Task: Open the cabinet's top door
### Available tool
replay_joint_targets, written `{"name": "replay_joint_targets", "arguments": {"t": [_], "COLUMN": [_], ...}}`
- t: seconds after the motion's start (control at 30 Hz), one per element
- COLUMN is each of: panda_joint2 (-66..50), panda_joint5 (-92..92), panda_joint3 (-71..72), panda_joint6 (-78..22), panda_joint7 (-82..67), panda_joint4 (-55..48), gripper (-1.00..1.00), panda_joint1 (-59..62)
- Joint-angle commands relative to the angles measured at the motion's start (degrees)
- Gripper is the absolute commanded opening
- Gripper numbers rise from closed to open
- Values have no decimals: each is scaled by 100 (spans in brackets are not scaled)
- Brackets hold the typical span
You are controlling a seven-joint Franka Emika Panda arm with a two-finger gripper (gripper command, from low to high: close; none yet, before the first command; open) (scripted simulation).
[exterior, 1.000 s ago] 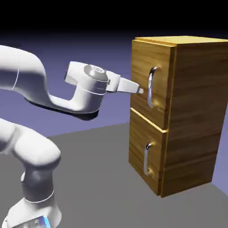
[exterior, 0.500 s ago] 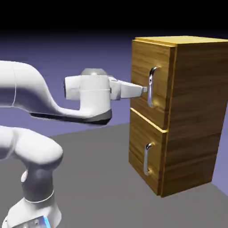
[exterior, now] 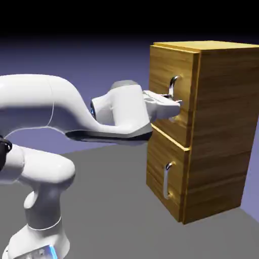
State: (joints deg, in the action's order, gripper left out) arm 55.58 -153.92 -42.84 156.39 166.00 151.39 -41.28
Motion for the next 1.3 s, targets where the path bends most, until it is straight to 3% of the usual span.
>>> {"name": "replay_joint_targets", "arguments": {"t": [0.0, 0.33, 0.67, 0.97, 1.27], "panda_joint2": [2, 179, 648, 1288, 1350], "panda_joint5": [176, 1890, 3768, 6010, 8252], "panda_joint3": [208, 2284, 4313, 5479, 7023], "panda_joint6": [-89, -561, -423, -1280, -3038], "panda_joint7": [0, -1, -158, -1242, -1876], "panda_joint4": [119, 958, 1393, 1774, 1626], "gripper": [-100, -100, -100, -100, -100], "panda_joint1": [200, 1988, 3606, 3624, 3212]}}
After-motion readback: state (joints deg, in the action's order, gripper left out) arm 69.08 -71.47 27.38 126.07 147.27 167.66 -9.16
